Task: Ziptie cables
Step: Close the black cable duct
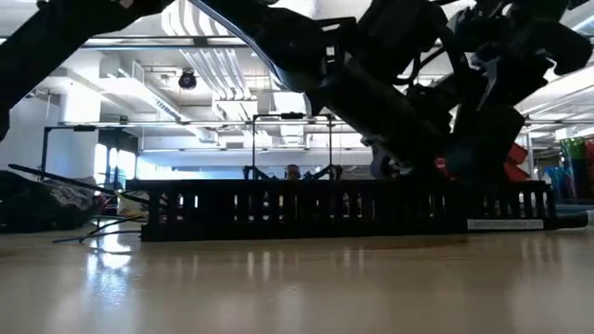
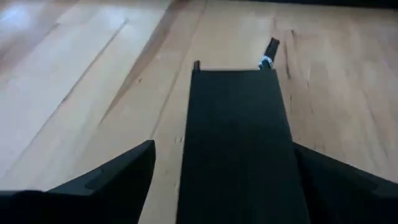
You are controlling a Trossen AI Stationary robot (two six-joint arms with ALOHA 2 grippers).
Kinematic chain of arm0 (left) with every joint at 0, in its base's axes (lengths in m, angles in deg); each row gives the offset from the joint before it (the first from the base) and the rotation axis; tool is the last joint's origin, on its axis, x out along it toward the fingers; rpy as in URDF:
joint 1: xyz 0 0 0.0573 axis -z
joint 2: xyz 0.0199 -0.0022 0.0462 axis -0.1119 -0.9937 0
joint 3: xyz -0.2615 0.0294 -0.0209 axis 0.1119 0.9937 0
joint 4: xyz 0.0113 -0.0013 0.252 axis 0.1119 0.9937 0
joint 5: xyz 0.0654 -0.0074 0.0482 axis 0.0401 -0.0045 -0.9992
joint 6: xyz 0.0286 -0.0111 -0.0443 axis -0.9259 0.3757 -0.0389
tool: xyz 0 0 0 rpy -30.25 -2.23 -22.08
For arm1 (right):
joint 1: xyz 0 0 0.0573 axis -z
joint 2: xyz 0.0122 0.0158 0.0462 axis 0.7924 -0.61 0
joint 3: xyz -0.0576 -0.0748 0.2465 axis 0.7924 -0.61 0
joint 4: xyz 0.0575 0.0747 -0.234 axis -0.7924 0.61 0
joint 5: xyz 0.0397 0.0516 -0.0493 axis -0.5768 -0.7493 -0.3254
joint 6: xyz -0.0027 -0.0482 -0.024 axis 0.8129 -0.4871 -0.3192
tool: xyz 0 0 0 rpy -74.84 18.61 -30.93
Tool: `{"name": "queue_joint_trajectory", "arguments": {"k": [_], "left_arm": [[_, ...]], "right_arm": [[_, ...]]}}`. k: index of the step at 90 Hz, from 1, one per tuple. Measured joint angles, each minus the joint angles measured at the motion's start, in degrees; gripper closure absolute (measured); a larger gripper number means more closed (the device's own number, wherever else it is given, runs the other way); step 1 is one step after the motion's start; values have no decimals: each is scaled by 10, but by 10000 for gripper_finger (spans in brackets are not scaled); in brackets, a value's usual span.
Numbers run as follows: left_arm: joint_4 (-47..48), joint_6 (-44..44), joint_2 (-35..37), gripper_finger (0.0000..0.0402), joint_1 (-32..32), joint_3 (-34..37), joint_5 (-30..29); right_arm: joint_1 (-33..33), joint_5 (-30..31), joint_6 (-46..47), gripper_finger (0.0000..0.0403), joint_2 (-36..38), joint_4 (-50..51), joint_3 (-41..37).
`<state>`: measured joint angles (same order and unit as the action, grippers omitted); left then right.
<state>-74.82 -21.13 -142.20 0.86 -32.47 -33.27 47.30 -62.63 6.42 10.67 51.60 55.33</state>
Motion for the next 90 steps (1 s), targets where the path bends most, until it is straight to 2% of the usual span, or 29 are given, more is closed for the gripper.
{"name": "queue_joint_trajectory", "arguments": {"k": [20, 33, 47, 56, 68, 78, 90], "left_arm": [[25, -2, 7, 187, 2, 4, 6], [92, -8, 28, 189, 11, 11, 4], [184, -5, 71, 187, 31, 48, -2], [194, 9, 117, 169, 44, 108, -2], [177, 36, 186, 169, 55, 209, 5], [113, 42, 239, 184, 61, 295, 7], [52, 60, 271, 186, 60, 360, 6]], "right_arm": [[0, 0, 3, 213, 3, -10, -6], [0, -1, 14, 215, 2, -32, -20], [-3, -21, 28, 213, 2, -104, -70], [-15, -50, 39, 211, 6, -223, -121], [-37, -96, 66, 213, -1, -458, -212], [-48, -98, 94, 212, -25, -628, -284], [-43, -88, 150, 203, -71, -745, -331]]}}
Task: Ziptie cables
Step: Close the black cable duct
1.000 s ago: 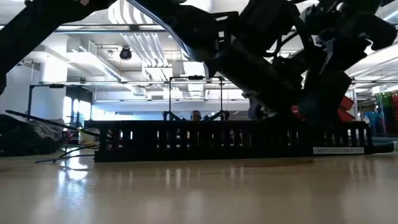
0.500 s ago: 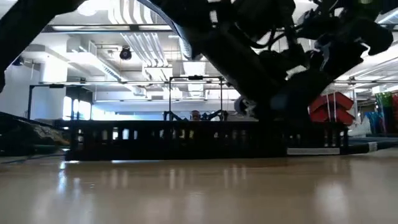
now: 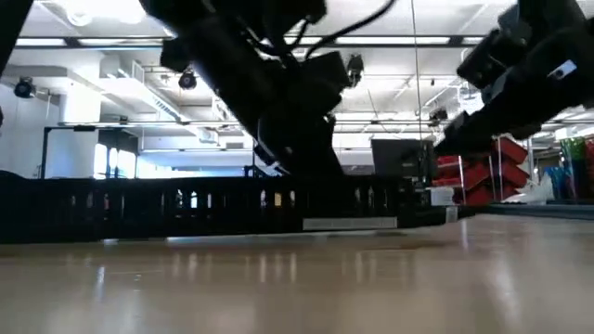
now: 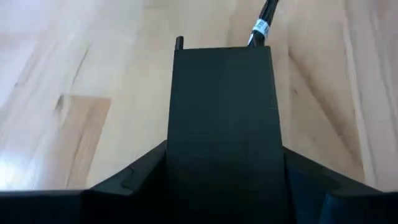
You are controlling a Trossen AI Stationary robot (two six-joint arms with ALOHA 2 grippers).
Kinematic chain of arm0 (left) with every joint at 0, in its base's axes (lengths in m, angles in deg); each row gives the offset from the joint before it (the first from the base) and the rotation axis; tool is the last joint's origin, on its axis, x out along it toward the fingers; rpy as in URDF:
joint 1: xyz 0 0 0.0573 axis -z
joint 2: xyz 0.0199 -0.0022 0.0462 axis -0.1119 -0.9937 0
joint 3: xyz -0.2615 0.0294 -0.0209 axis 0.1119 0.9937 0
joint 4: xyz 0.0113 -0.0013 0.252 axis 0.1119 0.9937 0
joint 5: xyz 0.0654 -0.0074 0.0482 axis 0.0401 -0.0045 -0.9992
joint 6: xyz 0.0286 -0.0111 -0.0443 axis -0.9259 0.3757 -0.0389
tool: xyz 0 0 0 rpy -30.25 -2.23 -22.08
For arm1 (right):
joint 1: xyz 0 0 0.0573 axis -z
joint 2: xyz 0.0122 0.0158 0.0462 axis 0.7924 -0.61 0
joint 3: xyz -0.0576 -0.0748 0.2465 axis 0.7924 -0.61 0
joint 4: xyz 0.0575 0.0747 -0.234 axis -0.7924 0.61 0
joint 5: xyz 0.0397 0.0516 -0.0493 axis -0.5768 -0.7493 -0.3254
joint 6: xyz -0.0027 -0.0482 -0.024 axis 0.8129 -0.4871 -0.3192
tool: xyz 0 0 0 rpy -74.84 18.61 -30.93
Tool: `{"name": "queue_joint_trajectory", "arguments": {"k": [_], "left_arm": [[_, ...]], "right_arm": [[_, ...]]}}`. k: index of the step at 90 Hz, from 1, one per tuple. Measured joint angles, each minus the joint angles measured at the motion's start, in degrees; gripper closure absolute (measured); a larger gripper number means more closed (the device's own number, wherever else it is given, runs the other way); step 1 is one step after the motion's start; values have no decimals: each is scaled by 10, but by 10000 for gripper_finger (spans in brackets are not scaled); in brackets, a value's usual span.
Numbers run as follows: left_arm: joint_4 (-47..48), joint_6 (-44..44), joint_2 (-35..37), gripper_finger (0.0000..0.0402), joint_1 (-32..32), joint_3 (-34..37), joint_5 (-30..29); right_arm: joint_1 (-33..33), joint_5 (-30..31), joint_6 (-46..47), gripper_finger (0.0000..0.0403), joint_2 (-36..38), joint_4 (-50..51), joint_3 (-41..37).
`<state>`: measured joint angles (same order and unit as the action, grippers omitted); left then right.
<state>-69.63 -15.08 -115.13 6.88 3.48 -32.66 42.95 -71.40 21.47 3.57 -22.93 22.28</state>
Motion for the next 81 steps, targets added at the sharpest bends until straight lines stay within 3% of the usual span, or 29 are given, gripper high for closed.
{"name": "queue_joint_trajectory", "arguments": {"k": [23, 38, 66, 81], "left_arm": [[-16, 9, -4, 182, -3, 15, -4], [-18, 6, -4, 183, -3, 15, -2], [-20, -3, -3, 185, -3, 16, 14], [-17, -5, -3, 174, -3, 12, 16]], "right_arm": [[3, 81, -57, 181, -95, -19, 35], [2, 25, -102, 160, -185, -103, 57], [14, 23, -104, 59, -376, -329, 54], [14, 4, -104, 49, -470, -381, 90]]}}
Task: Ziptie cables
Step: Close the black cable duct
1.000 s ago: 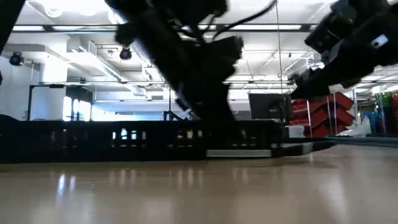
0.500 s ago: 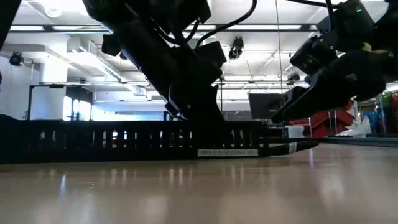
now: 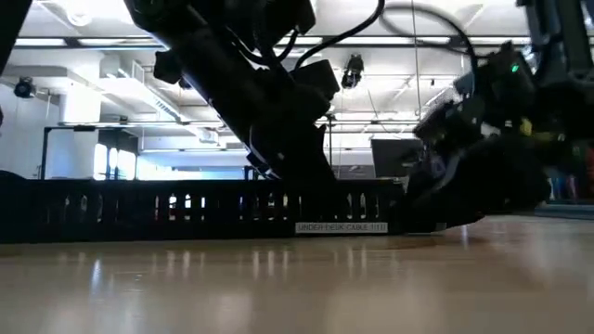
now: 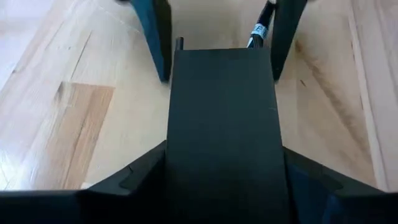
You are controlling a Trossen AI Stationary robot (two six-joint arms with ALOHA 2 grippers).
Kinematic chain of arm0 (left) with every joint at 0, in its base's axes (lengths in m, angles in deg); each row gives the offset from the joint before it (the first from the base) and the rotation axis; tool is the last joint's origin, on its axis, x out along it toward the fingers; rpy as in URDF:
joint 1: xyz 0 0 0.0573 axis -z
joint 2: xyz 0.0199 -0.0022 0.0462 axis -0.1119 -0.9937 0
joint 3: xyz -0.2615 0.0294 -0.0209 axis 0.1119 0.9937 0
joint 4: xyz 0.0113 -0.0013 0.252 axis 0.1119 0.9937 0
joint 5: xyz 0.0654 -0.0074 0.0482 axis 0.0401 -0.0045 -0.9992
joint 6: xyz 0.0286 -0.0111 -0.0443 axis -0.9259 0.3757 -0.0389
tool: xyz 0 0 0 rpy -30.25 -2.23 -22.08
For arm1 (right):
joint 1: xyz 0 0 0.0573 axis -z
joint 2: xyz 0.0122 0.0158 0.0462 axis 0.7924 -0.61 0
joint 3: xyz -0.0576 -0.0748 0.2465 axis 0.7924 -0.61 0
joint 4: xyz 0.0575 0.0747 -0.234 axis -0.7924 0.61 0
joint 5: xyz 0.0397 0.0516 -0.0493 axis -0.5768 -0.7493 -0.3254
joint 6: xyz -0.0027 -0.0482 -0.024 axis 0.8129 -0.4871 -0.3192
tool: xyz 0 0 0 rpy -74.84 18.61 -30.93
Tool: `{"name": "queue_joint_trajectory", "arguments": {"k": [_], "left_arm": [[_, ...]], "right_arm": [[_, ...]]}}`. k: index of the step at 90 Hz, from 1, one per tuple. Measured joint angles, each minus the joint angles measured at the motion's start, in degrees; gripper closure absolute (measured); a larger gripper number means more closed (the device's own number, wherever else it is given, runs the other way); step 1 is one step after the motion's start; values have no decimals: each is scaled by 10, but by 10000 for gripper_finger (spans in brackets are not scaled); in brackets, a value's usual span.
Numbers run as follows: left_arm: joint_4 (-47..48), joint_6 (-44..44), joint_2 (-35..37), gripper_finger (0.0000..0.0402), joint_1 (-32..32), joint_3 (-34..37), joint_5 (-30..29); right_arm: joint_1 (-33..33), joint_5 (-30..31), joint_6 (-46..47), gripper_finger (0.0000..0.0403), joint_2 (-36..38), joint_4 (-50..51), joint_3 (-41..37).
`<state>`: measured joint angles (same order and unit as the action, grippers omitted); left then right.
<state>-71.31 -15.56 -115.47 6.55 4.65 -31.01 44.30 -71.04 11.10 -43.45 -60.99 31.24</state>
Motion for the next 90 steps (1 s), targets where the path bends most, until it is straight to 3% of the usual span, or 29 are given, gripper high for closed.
{"name": "queue_joint_trajectory", "arguments": {"k": [21, 35, 69, 90], "left_arm": [[4, 0, 0, 185, 0, -4, 2], [4, 0, 0, 164, 0, -4, 1], [8, -2, 0, 174, -2, -7, -12], [4, -24, 0, 132, -4, -25, -1]], "right_arm": [[1, 16, -3, 49, -60, -55, 20], [2, 21, -17, 53, -70, -53, 17], [3, 23, -19, 140, -70, -43, 16], [3, 21, -19, 164, -70, -43, 14]]}}
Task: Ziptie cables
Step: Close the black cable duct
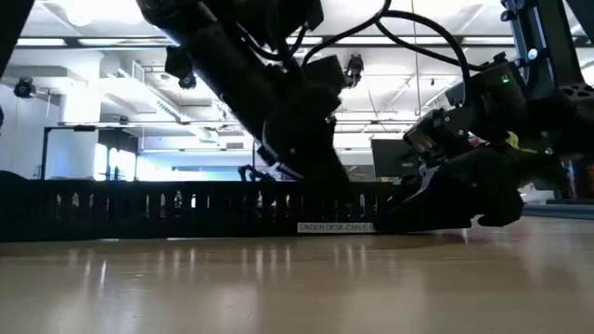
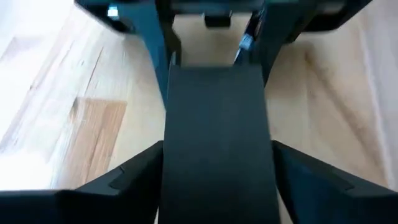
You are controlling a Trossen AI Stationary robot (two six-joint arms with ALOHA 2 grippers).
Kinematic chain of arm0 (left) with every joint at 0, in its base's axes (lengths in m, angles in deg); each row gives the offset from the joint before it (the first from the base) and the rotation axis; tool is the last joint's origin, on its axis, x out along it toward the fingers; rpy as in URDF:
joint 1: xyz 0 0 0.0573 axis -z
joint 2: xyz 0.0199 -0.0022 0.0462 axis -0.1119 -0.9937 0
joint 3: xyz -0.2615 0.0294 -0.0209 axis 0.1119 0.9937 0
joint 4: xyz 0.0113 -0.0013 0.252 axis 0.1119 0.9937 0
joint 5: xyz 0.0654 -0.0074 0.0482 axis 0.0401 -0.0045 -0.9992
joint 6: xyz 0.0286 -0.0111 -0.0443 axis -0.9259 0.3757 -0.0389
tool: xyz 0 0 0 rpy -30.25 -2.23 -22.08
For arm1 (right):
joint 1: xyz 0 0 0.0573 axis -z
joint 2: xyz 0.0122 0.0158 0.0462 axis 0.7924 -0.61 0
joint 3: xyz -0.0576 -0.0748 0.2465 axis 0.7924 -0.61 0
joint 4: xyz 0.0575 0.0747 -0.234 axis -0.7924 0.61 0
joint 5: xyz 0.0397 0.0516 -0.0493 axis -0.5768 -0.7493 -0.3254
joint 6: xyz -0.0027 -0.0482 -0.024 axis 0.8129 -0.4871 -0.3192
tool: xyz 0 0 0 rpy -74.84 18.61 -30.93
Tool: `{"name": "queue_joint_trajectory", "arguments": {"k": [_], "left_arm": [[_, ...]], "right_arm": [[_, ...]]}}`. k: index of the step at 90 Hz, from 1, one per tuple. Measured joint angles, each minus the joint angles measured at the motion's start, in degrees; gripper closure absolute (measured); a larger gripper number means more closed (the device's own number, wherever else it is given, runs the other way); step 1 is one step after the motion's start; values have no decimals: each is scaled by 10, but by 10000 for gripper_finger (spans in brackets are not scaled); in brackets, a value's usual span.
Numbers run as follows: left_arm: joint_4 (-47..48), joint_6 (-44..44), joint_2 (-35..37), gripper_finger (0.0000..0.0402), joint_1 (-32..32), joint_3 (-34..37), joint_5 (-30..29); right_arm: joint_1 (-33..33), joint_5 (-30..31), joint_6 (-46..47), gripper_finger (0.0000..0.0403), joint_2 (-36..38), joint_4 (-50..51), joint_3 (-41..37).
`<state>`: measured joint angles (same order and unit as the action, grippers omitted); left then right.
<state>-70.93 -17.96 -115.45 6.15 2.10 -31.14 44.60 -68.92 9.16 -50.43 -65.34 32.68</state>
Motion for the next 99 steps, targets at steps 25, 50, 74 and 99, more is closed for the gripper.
{"name": "queue_joint_trajectory", "arguments": {"k": [25, 50, 74, 99], "left_arm": [[-19, -11, 2, 124, -13, -5, 20], [-58, -26, 2, 134, -27, -2, 46], [-57, -38, 1, 181, -30, -2, 45], [-44, -22, 13, 169, -32, -1, 26]], "right_arm": [[0, -2, 0, 157, 0, 0, 0], [0, -2, 1, 164, 0, 0, 0], [0, -2, 2, 164, 0, 0, 0], [0, -3, 2, 161, 0, 1, 0]]}}
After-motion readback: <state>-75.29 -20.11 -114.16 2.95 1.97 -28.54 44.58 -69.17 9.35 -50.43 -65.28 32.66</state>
